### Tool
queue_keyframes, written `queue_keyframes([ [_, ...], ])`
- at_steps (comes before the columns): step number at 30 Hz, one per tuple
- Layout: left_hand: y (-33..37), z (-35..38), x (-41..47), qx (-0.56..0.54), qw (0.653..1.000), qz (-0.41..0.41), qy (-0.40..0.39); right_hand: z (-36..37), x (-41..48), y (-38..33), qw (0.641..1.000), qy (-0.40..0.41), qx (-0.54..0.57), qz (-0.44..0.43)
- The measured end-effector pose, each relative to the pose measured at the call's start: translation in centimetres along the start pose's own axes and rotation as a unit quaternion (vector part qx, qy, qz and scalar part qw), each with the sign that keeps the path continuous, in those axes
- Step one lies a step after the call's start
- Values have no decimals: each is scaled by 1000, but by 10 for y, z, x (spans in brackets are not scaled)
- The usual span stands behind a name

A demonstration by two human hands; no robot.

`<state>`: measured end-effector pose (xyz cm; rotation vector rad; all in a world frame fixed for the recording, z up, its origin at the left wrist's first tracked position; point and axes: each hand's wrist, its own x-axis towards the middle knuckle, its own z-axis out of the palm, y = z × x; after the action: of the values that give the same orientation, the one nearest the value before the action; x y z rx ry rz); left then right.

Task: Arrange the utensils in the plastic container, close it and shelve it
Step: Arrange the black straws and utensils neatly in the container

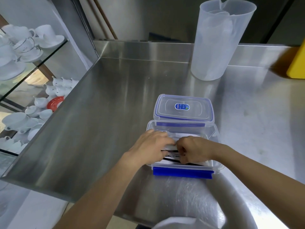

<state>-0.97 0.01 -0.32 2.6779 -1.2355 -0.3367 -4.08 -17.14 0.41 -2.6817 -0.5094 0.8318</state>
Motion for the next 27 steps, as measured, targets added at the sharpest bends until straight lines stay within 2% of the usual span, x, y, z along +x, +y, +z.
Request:
queue_keyframes([
  [5,1,-3,0,36,999,23,-33,-9,-5,6,998,-36,41,-8],
  [11,-5,2,0,10,999,-40,-25,-21,-10,13,997,-56,54,12],
  [16,3,-4,1,24,999,-31,-26,-25,-13,21,975,-68,209,16],
  [22,1,-12,-2,-105,993,-46,11,-21,-14,26,969,81,230,-26],
  [25,-4,-8,-1,-51,998,-37,19,-15,-10,27,974,135,177,-40],
  [27,-2,-6,3,5,998,-32,59,-10,-7,25,974,189,122,-38],
])
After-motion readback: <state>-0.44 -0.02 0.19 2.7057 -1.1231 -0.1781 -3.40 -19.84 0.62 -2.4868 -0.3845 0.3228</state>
